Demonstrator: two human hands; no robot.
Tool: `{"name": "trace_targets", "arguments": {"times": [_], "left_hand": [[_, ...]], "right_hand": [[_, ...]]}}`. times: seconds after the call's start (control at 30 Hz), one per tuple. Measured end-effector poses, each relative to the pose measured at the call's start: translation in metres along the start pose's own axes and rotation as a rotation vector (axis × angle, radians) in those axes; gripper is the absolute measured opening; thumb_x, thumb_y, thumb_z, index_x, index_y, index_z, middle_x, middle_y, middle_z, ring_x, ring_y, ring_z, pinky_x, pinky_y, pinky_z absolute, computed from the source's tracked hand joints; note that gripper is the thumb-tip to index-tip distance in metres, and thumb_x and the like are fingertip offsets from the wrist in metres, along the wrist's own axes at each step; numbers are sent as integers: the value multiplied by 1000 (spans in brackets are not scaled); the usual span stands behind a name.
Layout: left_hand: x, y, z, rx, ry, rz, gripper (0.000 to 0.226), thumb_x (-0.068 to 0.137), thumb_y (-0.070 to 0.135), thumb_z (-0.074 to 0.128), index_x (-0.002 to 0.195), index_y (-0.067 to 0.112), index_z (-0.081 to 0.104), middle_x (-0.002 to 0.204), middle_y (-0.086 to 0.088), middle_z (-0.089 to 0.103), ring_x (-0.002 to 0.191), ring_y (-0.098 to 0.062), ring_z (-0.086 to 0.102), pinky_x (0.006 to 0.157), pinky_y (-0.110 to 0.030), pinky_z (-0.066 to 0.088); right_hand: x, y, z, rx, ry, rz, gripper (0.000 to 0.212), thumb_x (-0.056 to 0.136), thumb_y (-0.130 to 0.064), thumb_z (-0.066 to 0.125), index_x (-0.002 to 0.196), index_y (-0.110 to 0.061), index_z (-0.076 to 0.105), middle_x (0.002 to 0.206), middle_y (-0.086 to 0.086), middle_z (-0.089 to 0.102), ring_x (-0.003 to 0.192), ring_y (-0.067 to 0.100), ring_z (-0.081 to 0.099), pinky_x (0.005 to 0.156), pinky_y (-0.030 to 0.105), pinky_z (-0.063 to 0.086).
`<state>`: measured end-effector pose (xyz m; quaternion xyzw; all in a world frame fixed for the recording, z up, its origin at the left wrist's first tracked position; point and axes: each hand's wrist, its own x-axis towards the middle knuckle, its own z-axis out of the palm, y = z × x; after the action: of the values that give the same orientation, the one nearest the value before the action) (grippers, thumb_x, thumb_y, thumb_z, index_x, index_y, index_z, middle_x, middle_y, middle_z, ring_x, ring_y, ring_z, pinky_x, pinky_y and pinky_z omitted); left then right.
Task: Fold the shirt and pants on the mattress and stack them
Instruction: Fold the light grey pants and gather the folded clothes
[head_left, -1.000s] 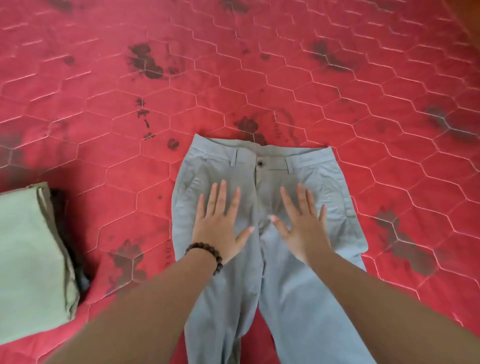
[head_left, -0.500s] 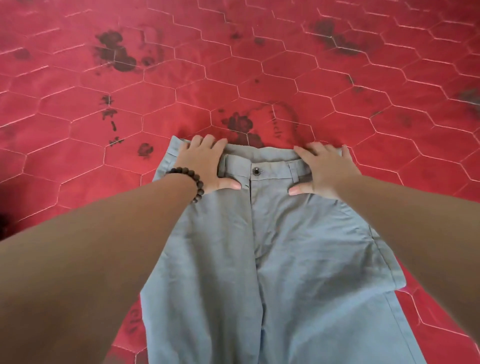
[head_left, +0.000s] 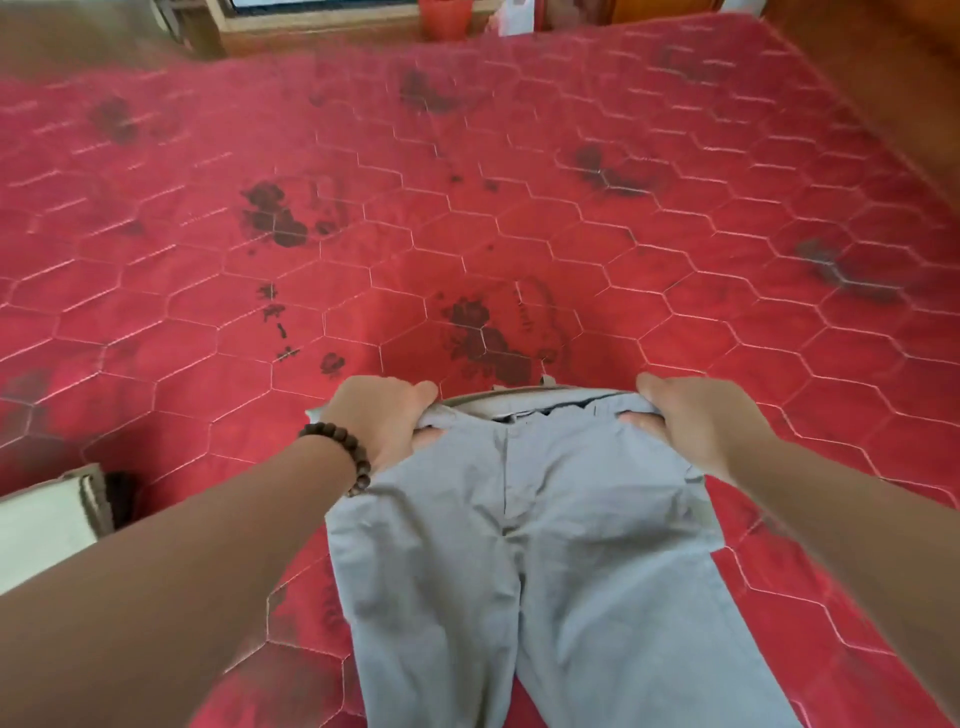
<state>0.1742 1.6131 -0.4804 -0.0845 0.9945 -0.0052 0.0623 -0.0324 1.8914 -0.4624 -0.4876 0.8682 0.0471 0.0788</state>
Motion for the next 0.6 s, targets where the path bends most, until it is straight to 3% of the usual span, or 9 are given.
{"name": "trace_targets", "arguments": {"times": [0.13,0.23,0.33,0.47,0.6], "left_hand": [[-39,10,-78,-33,15,62,30,93,49,44,78,26,34,58,9,43,54,-13,46,47,-27,26],[-71,36,-142,-154,23,132,31,91,49,48,78,23,37,62,9,45,61,-16,53,53,-29,30],[-108,78,-201,-223,47,244,35,91,51,50,77,23,35,59,8,41,64,-19,55,55,-31,30],[-143,137,-280,-374,170,352,36,84,52,61,78,24,41,61,7,47,63,-18,51,54,-32,29],[-170,201,-362,-496,318,556,32,83,41,69,100,28,46,70,11,60,61,-14,56,56,-31,44]], "right_hand": [[-70,-14,-78,35,39,39,36,95,-54,42,80,-23,31,58,-10,34,56,20,43,54,35,41],[-147,-33,-142,43,43,181,32,96,-55,38,90,-23,42,72,-7,50,75,26,58,63,35,44],[-240,-58,-194,31,66,377,34,97,-53,38,100,-21,48,87,-3,62,85,26,62,66,34,44],[-361,-94,-251,107,178,629,33,95,-49,46,82,-19,40,68,-5,52,72,27,59,64,38,48],[-466,-114,-313,88,340,837,36,90,-51,54,77,-20,43,61,-9,46,62,22,52,56,35,40]]}}
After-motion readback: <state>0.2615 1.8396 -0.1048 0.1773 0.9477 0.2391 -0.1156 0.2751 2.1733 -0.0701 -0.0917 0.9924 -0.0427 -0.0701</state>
